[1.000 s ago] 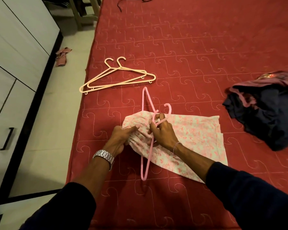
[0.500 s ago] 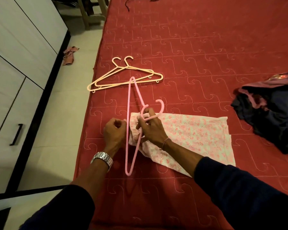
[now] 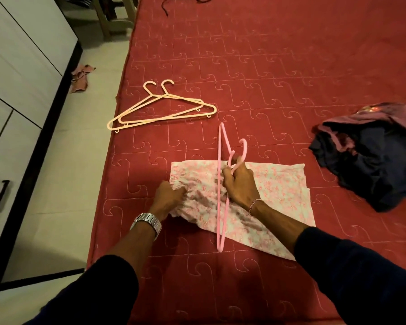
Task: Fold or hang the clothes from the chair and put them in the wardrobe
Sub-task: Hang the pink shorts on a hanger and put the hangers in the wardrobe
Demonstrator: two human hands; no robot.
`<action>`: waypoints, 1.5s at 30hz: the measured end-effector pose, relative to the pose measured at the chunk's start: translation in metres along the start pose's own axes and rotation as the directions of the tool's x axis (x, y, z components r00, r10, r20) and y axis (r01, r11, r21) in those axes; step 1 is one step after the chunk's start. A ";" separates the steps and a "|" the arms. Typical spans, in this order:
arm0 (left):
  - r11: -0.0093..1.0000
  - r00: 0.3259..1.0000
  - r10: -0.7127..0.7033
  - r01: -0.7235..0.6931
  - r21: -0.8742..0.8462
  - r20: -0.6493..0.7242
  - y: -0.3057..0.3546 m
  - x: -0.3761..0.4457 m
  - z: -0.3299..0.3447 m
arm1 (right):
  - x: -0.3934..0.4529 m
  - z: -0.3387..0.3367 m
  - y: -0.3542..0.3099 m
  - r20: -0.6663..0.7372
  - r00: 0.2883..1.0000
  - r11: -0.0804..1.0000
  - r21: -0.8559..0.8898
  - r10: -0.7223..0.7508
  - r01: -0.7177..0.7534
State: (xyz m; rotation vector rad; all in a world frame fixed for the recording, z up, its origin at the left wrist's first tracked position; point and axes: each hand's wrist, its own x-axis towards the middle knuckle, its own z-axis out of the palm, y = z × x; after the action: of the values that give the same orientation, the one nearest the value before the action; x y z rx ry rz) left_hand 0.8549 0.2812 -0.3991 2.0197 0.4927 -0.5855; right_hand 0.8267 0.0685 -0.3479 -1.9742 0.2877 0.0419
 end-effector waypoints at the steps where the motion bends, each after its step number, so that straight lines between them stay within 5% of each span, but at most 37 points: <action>1: 0.999 1.000 0.005 -0.004 -0.035 0.010 0.003 -0.003 0.001 | -0.001 0.002 0.003 0.020 1.000 1.000 0.001 0.013 -0.013; 5: 0.953 0.993 0.104 -0.083 -0.293 0.057 0.021 -0.021 0.003 | -0.005 0.012 0.003 0.094 0.996 0.999 -0.034 0.011 -0.008; 9: 0.938 0.950 0.211 -0.130 -0.321 0.229 0.048 -0.042 0.013 | -0.013 0.011 -0.012 0.209 0.978 0.997 0.066 0.025 -0.039; 14: 0.811 0.848 0.345 -0.054 -0.582 0.402 0.065 -0.057 0.025 | -0.016 0.009 0.002 0.243 0.970 1.000 -0.005 0.008 -0.007; 19: 0.795 0.845 0.243 0.108 -0.596 0.477 0.049 -0.052 0.029 | -0.014 0.017 0.019 0.162 0.987 0.988 -0.154 0.000 0.025; 25: 0.776 0.921 0.155 0.112 -0.621 0.359 0.045 -0.050 0.038 | -0.012 0.032 0.022 -0.118 0.960 0.922 -0.270 0.254 -0.277; 30: 0.622 0.964 0.027 0.190 -0.760 0.263 0.037 -0.052 0.035 | 0.004 0.020 0.035 -0.051 0.872 0.873 -0.026 0.486 -0.488; 35: 0.431 0.987 -0.021 0.154 -0.889 0.161 0.048 -0.071 0.045 | 0.011 -0.008 0.050 0.013 0.851 0.847 0.096 0.525 -0.523; 40: 0.538 0.999 -0.012 0.032 -0.842 0.030 0.047 -0.082 0.060 | 0.012 -0.009 0.050 0.058 0.820 0.813 0.110 0.569 -0.572; 45: 0.883 0.981 0.178 -0.195 -0.427 -0.078 0.053 -0.078 0.060 | 0.013 -0.006 0.047 0.059 0.857 0.853 -0.156 0.512 -0.499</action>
State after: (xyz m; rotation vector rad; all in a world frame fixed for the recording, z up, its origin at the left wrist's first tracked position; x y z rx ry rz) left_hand 0.8090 0.1953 -0.3439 1.6280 0.4018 -0.2875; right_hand 0.8279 0.0432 -0.3900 -1.9709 0.7540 0.5114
